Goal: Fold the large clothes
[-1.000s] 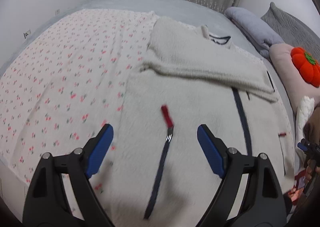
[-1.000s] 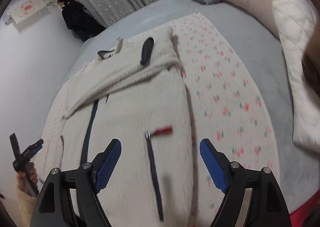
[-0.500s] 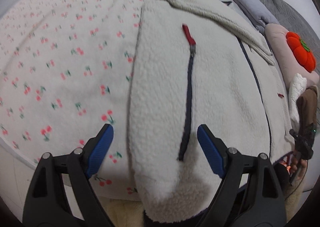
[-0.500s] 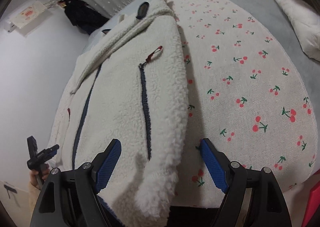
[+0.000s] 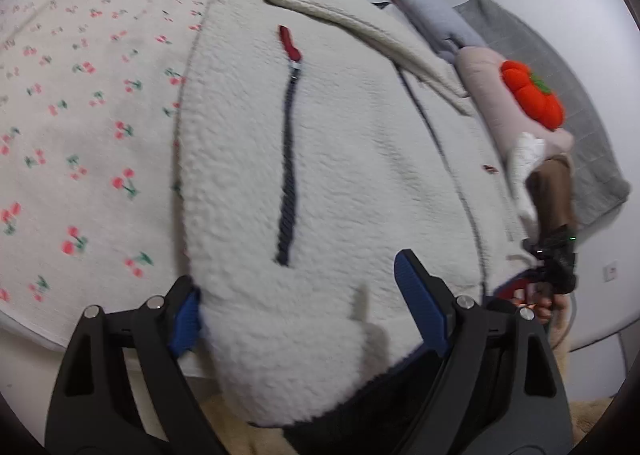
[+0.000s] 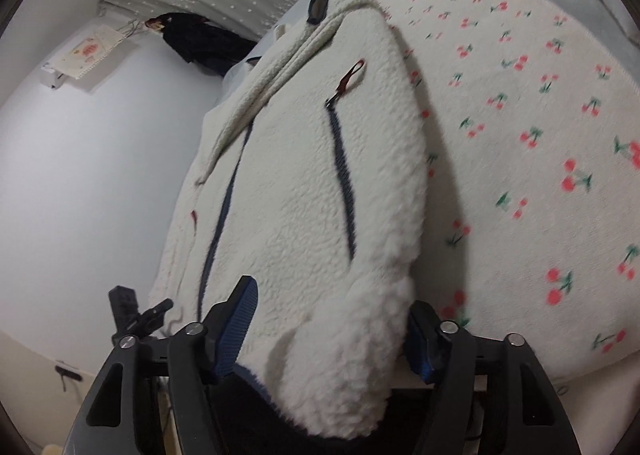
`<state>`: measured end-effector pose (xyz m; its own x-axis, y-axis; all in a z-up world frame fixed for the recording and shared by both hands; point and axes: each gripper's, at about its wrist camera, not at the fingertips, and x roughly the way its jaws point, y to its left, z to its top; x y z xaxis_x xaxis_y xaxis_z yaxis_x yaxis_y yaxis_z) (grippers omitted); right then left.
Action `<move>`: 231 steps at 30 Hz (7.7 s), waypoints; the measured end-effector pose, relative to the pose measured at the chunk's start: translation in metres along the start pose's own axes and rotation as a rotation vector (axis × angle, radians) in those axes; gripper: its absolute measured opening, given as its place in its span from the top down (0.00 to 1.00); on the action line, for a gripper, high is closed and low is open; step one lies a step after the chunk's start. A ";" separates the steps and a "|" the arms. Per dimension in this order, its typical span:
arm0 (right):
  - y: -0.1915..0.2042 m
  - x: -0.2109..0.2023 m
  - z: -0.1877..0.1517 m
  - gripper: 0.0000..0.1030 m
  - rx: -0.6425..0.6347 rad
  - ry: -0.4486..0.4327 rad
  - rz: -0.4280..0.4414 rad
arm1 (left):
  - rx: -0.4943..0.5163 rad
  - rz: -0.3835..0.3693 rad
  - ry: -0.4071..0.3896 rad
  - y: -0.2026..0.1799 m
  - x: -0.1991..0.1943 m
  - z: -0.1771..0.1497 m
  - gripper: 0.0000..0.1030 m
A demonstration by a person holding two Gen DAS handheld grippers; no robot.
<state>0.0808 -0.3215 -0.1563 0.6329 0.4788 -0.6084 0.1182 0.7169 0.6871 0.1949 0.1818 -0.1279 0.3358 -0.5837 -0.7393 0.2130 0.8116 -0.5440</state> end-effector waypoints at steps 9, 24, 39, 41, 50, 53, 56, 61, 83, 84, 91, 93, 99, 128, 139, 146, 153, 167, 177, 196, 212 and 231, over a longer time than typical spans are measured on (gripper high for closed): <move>-0.004 0.014 -0.010 0.54 0.063 0.038 0.124 | -0.072 -0.197 0.006 -0.002 0.011 -0.008 0.32; 0.073 -0.045 -0.003 0.91 -0.160 -0.262 0.085 | -0.091 -0.194 -0.269 -0.037 -0.052 -0.007 0.81; 0.168 -0.178 -0.036 0.91 -0.436 -0.583 0.119 | 0.256 -0.223 -0.586 -0.145 -0.192 -0.026 0.81; 0.179 -0.181 -0.031 0.91 -0.458 -0.590 0.104 | 0.266 -0.201 -0.585 -0.147 -0.190 -0.015 0.81; 0.190 -0.115 0.085 0.91 -0.411 -0.524 0.067 | 0.117 -0.135 -0.523 -0.134 -0.117 0.133 0.79; 0.193 -0.081 0.140 0.90 -0.397 -0.530 0.035 | 0.101 -0.071 -0.512 -0.133 -0.085 0.182 0.78; 0.187 -0.043 0.194 0.89 -0.382 -0.528 -0.045 | 0.066 -0.006 -0.465 -0.123 -0.040 0.236 0.76; 0.143 0.041 0.277 0.87 -0.294 -0.424 -0.116 | 0.039 0.073 -0.301 -0.093 0.054 0.291 0.74; 0.076 0.053 0.290 0.25 -0.317 -0.285 -0.236 | 0.181 0.050 -0.388 -0.085 0.048 0.262 0.11; 0.087 0.055 0.284 0.25 -0.352 -0.275 -0.252 | 0.169 0.058 -0.431 -0.083 0.044 0.259 0.10; 0.134 0.123 0.274 0.25 -0.605 -0.186 -0.482 | 0.257 0.176 -0.307 -0.103 0.102 0.277 0.10; 0.133 0.146 0.282 0.27 -0.617 -0.186 -0.524 | 0.306 0.296 -0.284 -0.107 0.128 0.288 0.10; 0.097 0.188 0.329 0.45 -0.580 -0.175 -0.742 | 0.232 0.623 -0.213 -0.058 0.185 0.328 0.16; 0.146 0.091 0.182 0.18 -0.409 -0.238 -0.581 | 0.104 0.390 -0.296 -0.131 0.079 0.164 0.08; 0.082 0.058 0.115 0.18 -0.216 -0.313 -0.546 | -0.089 0.400 -0.289 -0.092 0.043 0.108 0.08; 0.055 0.007 0.112 0.16 -0.015 -0.369 -0.509 | -0.297 0.214 -0.371 -0.061 0.008 0.078 0.08; 0.024 -0.003 0.120 0.15 0.173 -0.363 -0.420 | -0.556 0.012 -0.335 -0.012 0.030 0.068 0.08; -0.036 0.007 0.114 0.67 0.445 -0.528 0.051 | -0.909 -0.189 -0.560 0.022 0.068 0.075 0.70; -0.008 -0.017 0.103 0.44 0.449 -0.479 -0.314 | -0.847 -0.023 -0.531 0.006 0.062 0.083 0.46; 0.206 0.120 0.135 0.87 -0.294 -0.192 -0.236 | -0.587 0.174 -0.706 -0.038 0.014 0.106 0.69; 0.137 0.165 0.148 0.87 -0.099 0.032 0.053 | 0.066 0.097 -0.715 -0.255 0.026 0.172 0.69; -0.022 -0.052 0.151 0.36 0.225 -0.389 0.037 | 0.806 0.365 -0.360 -0.362 0.230 0.076 0.65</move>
<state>0.1607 -0.4390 -0.0802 0.8755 0.2447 -0.4166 0.2263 0.5542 0.8010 0.2651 -0.2440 -0.0705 0.7402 -0.3571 -0.5697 0.5621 0.7936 0.2329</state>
